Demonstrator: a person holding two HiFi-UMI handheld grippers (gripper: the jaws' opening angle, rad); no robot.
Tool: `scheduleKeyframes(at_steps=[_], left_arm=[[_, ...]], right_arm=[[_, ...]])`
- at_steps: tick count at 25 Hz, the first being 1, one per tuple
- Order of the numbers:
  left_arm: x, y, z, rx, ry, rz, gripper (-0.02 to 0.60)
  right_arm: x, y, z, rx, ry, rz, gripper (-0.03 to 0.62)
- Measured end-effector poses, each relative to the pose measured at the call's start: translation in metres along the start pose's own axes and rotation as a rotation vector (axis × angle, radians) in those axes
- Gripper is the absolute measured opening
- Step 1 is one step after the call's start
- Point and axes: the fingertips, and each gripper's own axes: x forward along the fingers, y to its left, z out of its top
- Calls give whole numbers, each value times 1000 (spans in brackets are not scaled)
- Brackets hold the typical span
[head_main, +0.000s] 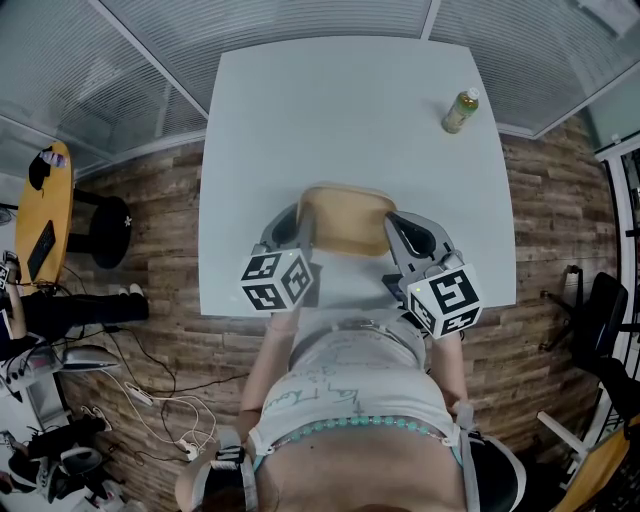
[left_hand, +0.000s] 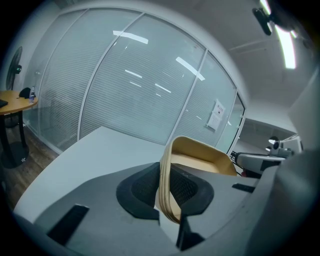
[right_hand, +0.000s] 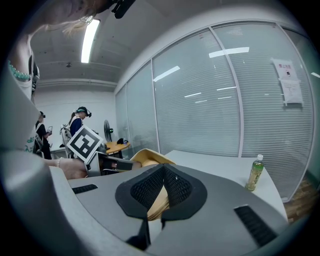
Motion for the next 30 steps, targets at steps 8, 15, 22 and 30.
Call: scheduleKeyframes(at_steps=[8,15,22,30], left_arm=[[1,-2,2,-2,2,-8,32],[0,0,1,0,5,-9,32],[0,-1,1,0,6,-13,32],[0,-1,2,0,6,-9,33]], right_arm=[[1,1,3,-5,-1,4,0],[5,6,2,-4,7,19,0],[6,10,-3,-20,35,35,0],[6,8,-5,-22,49,36,0]])
